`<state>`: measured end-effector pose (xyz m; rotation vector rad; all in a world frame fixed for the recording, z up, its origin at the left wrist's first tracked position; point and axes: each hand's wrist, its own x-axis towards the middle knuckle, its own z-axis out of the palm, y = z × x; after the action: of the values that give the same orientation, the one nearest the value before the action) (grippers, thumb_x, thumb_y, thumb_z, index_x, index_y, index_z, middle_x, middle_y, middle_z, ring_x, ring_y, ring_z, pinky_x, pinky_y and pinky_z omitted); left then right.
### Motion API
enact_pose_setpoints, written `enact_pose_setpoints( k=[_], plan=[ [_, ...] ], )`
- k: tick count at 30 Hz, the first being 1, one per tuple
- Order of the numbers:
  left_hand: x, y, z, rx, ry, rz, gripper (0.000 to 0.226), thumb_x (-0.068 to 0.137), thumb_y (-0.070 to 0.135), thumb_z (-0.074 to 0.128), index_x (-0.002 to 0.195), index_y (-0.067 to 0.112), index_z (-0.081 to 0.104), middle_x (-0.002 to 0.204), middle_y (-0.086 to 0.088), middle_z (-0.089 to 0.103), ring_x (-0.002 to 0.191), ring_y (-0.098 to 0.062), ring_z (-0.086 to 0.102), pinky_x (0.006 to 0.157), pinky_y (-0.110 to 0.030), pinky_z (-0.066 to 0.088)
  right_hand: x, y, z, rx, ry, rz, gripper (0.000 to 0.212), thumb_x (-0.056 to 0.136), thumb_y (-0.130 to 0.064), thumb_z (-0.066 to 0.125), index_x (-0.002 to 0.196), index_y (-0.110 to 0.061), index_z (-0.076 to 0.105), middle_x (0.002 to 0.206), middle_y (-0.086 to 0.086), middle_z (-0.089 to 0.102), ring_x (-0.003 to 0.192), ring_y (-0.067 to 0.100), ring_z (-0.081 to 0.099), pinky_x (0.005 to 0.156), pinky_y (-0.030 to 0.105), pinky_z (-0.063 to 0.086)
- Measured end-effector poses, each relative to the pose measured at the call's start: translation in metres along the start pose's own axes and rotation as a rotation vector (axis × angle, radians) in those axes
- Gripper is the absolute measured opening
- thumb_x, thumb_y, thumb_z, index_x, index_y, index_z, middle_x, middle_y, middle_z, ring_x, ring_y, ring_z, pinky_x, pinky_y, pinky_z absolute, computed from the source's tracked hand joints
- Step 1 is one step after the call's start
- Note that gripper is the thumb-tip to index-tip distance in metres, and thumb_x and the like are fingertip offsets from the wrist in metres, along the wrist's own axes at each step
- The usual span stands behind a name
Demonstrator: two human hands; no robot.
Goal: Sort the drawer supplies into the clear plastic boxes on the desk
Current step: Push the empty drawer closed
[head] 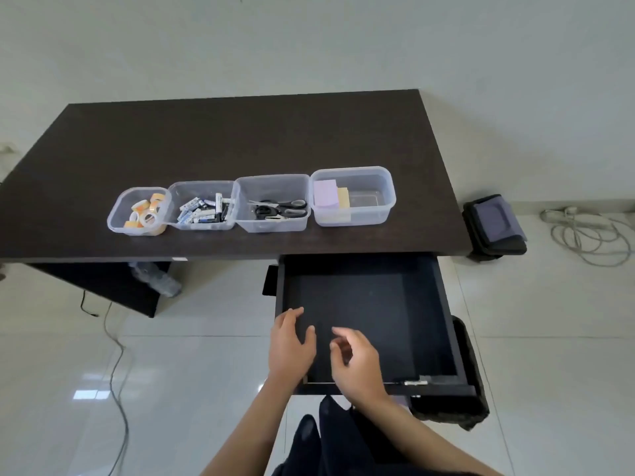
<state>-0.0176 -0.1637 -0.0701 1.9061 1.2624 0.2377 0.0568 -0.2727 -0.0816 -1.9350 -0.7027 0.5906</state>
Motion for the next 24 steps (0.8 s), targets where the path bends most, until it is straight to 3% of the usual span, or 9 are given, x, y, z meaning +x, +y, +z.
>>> enact_pose_setpoints(
  k=[5,8,10,13,18,21,24],
  plan=[
    [-0.045,-0.050,-0.004,0.137,-0.068,-0.114,0.058,0.087,0.034,0.061,0.139,0.017,0.040,0.148,-0.007,0.034,0.138,-0.025,0.029,0.110,-0.037,0.033,-0.069,0.012,0.017,-0.032,0.057,0.193,0.018,0.089,-0.014,0.058,0.105,-0.018,0.063,0.090,-0.008,0.061,0.081,0.007,0.060,0.068,0.011,0.046],
    [-0.060,-0.072,-0.005,0.127,-0.112,-0.176,0.068,0.084,0.040,0.064,0.141,0.017,0.036,0.150,-0.008,0.030,0.136,-0.029,0.032,0.109,-0.041,0.036,-0.100,0.028,0.023,0.019,0.106,0.419,0.024,0.090,-0.016,0.057,0.114,-0.015,0.055,0.097,0.002,0.061,0.083,0.008,0.058,0.063,0.008,0.043],
    [-0.067,-0.083,-0.004,0.112,-0.168,-0.192,0.073,0.084,0.039,0.064,0.144,0.016,0.030,0.152,-0.006,0.027,0.136,-0.029,0.034,0.110,-0.040,0.036,-0.109,0.039,0.025,0.089,0.171,0.555,0.034,0.089,-0.017,0.058,0.120,-0.008,0.048,0.105,0.012,0.060,0.088,0.021,0.062,0.063,0.009,0.042],
    [-0.075,-0.091,-0.001,0.080,-0.195,-0.183,0.075,0.086,0.034,0.064,0.147,0.014,0.025,0.154,-0.002,0.023,0.137,-0.023,0.035,0.108,-0.034,0.035,-0.106,0.043,0.023,0.260,0.288,0.722,0.068,0.087,-0.013,0.063,0.142,-0.008,0.024,0.118,0.014,0.055,0.101,0.028,0.058,0.082,0.023,0.042],
    [-0.073,-0.090,-0.001,0.048,-0.149,-0.195,0.073,0.088,0.032,0.064,0.147,0.013,0.025,0.149,-0.001,0.031,0.132,-0.020,0.041,0.105,-0.031,0.038,-0.086,0.044,0.018,0.465,0.268,0.755,0.106,0.079,-0.006,0.073,0.149,-0.020,-0.004,0.122,0.002,0.036,0.117,0.021,0.046,0.097,0.029,0.037],
    [-0.071,-0.086,0.001,0.066,-0.109,-0.204,0.067,0.090,0.028,0.062,0.146,0.013,0.029,0.147,-0.002,0.036,0.131,-0.021,0.043,0.103,-0.030,0.038,-0.078,0.049,0.021,0.551,0.309,0.775,0.107,0.080,-0.003,0.072,0.149,-0.023,-0.008,0.115,0.000,0.043,0.114,0.016,0.047,0.100,0.030,0.036],
    [-0.073,-0.083,0.002,0.055,-0.061,-0.228,0.063,0.090,0.025,0.062,0.145,0.014,0.033,0.145,-0.001,0.040,0.130,-0.021,0.044,0.102,-0.031,0.040,-0.078,0.055,0.025,0.563,0.337,0.786,0.110,0.078,-0.009,0.075,0.148,-0.029,-0.007,0.103,0.010,0.056,0.104,0.023,0.056,0.096,0.031,0.041]
  ],
)
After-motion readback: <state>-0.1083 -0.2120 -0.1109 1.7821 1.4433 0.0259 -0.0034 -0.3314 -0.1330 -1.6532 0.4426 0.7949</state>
